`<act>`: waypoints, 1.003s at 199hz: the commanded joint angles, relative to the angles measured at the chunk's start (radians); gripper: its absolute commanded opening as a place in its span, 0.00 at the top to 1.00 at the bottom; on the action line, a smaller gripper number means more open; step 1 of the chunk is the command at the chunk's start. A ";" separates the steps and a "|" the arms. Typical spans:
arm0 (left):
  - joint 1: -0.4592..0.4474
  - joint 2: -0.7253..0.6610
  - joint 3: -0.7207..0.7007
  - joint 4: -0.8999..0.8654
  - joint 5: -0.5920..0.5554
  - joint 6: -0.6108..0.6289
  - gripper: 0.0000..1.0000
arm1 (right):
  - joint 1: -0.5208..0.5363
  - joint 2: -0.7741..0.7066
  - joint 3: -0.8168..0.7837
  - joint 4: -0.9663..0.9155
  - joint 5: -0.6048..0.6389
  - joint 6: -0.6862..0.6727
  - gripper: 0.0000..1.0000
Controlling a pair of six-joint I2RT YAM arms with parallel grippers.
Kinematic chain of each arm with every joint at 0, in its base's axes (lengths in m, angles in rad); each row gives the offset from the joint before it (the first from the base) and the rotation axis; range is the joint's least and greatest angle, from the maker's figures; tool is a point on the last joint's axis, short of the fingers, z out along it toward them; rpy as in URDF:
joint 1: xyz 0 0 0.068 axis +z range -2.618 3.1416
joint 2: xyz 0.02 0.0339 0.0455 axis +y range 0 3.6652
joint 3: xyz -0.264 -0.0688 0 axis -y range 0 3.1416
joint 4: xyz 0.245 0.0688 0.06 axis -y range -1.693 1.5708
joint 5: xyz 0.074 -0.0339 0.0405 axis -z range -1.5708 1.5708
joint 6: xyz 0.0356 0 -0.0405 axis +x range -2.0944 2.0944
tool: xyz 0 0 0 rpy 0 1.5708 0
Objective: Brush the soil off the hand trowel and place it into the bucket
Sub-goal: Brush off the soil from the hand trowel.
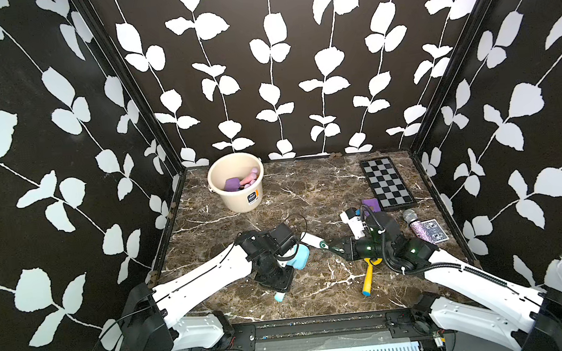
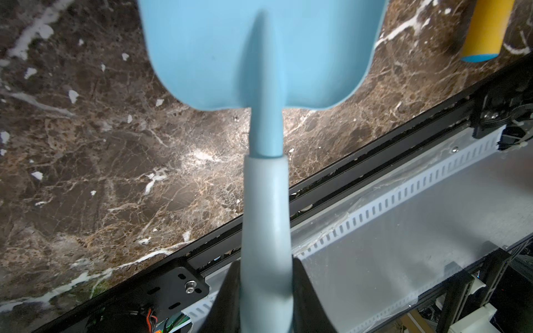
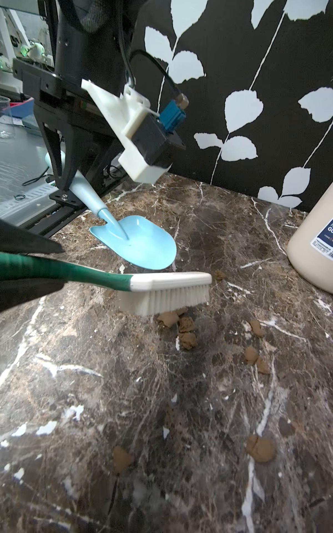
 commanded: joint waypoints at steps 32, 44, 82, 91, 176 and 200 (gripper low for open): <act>0.001 -0.027 -0.048 -0.001 -0.048 -0.014 1.00 | -0.002 -0.037 0.000 0.123 -0.055 0.062 1.00; 0.002 -0.023 -0.051 0.028 -0.052 -0.020 1.00 | 0.003 -0.035 -0.013 0.197 -0.096 0.101 1.00; 0.002 -0.012 -0.014 0.124 -0.063 -0.012 1.00 | 0.064 0.020 -0.016 0.319 -0.181 0.146 1.00; 0.002 -0.013 -0.002 0.130 -0.075 -0.019 1.00 | 0.073 0.032 -0.020 0.327 -0.190 0.148 1.00; 0.060 -0.048 -0.006 0.109 -0.056 -0.063 1.00 | 0.060 0.091 -0.083 0.267 -0.084 0.115 1.00; 0.073 -0.045 -0.024 0.111 -0.054 -0.061 1.00 | 0.013 0.072 -0.108 0.295 -0.062 0.134 1.00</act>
